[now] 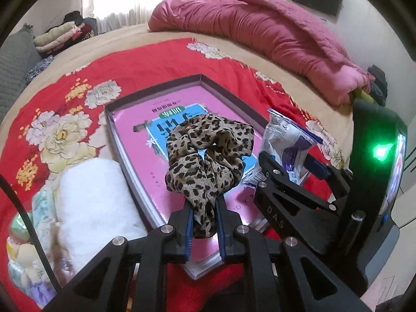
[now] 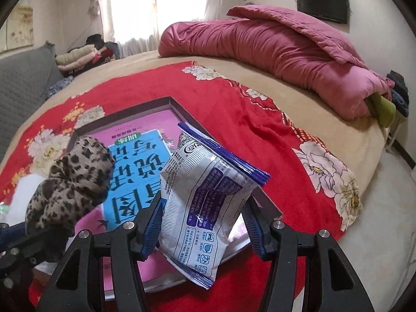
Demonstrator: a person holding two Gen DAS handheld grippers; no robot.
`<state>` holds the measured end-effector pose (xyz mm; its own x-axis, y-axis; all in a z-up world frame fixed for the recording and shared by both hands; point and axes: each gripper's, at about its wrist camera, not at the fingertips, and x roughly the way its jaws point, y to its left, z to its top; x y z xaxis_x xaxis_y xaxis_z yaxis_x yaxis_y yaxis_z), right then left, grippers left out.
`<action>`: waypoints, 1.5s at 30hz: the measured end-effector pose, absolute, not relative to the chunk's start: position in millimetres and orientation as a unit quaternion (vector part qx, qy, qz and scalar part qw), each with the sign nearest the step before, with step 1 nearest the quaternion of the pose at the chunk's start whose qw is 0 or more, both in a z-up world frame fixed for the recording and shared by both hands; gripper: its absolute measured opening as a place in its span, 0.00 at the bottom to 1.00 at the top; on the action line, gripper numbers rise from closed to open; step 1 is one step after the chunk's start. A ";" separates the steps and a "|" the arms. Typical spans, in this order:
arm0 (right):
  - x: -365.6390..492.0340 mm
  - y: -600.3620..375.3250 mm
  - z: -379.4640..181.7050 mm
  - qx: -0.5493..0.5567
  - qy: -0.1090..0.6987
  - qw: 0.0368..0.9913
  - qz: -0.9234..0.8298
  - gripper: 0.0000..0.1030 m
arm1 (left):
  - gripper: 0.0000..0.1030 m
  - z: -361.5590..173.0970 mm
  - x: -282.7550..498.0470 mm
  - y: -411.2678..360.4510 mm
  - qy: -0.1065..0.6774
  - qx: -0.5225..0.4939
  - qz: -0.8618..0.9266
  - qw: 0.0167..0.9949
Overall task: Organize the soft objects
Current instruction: 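Carry the scrunchie with the left tool while the right tool carries the snack bag to the tray, then open the left tool over the tray while the right tool releases the snack bag beside it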
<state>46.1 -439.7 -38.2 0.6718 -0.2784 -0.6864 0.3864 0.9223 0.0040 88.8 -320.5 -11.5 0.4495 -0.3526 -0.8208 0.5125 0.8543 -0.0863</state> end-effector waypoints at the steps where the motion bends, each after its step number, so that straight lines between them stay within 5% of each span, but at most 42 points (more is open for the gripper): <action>1: 46.8 -438.9 -39.6 0.073 0.362 0.911 -0.183 0.57 | 0.15 -14.2 90.2 -321.8 0.461 0.089 -0.255 0.845; 8: 47.4 -448.9 -43.0 0.091 0.358 0.909 -0.192 0.60 | 0.15 -30.0 95.9 -330.6 0.473 0.112 -0.254 0.836; 12: 45.5 -458.8 -48.2 0.116 0.365 0.903 -0.196 0.71 | 0.15 -38.9 97.0 -336.8 0.483 0.119 -0.254 0.830; 20: 25.9 -468.7 -35.0 0.134 0.311 0.916 -0.217 0.72 | 0.16 -52.4 95.8 -349.8 0.491 0.143 -0.249 0.823; 26: 12.2 -480.3 -27.4 0.146 0.279 0.917 -0.245 0.73 | 0.24 -61.1 103.7 -356.6 0.511 0.139 -0.249 0.811; 33: 3.4 -490.9 -28.5 0.166 0.271 0.910 -0.265 0.73 | 0.54 -55.0 100.6 -361.3 0.505 0.126 -0.285 0.805; 45: 0.6 -482.9 -21.4 0.150 0.258 0.917 -0.266 0.73 | 0.57 -32.9 89.4 -335.9 0.492 0.099 -0.292 0.814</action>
<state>0.6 -482.9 -21.4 0.7257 -0.4101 -0.5524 0.5651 0.8133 0.1385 89.4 -335.9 -32.9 0.3447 -0.3785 -0.8590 0.5735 0.8094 -0.1265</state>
